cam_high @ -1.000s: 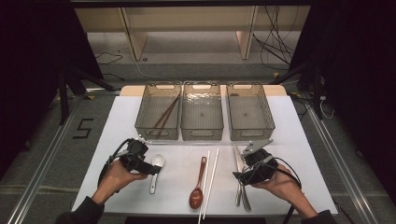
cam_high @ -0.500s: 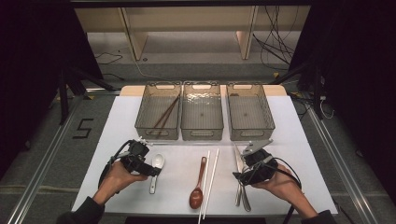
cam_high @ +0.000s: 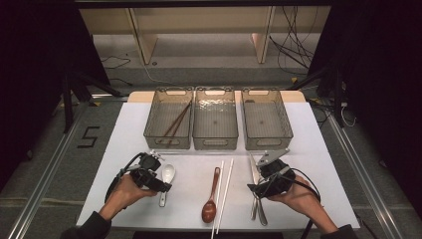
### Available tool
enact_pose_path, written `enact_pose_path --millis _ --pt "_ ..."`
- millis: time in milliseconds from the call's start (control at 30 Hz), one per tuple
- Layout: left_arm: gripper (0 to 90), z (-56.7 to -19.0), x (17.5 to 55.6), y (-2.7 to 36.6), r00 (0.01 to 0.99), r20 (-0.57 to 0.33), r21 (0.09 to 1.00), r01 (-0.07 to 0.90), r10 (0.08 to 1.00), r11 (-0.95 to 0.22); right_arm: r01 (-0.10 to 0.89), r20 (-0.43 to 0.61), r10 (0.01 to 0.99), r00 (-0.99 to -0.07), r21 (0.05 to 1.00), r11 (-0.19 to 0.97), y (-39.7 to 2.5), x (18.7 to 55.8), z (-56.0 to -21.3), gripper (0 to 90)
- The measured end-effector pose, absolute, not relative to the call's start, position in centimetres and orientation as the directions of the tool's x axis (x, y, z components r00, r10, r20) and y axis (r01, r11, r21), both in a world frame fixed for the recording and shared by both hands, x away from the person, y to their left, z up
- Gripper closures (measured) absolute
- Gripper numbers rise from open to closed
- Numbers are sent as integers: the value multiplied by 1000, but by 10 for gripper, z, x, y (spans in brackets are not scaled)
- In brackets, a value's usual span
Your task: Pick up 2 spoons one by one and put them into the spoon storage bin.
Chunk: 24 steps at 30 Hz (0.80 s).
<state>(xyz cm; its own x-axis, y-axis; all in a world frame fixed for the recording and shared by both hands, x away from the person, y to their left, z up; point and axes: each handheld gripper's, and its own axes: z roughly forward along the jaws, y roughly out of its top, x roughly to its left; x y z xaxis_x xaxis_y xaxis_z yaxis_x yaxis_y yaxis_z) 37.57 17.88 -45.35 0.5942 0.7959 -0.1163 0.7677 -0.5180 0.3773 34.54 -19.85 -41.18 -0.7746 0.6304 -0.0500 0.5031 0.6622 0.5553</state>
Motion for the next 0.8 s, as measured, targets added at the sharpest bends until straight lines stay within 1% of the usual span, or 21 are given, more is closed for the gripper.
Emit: enact_pose_path --millis 500,800 --pt "392 -460 374 174 627 -127 341 755 769 -560 501 -49 627 -778 555 664 -198 345 -411 298" --pt "413 -461 373 173 637 -129 328 751 760 -573 502 -49 629 -776 554 663 -198 345 -411 298"
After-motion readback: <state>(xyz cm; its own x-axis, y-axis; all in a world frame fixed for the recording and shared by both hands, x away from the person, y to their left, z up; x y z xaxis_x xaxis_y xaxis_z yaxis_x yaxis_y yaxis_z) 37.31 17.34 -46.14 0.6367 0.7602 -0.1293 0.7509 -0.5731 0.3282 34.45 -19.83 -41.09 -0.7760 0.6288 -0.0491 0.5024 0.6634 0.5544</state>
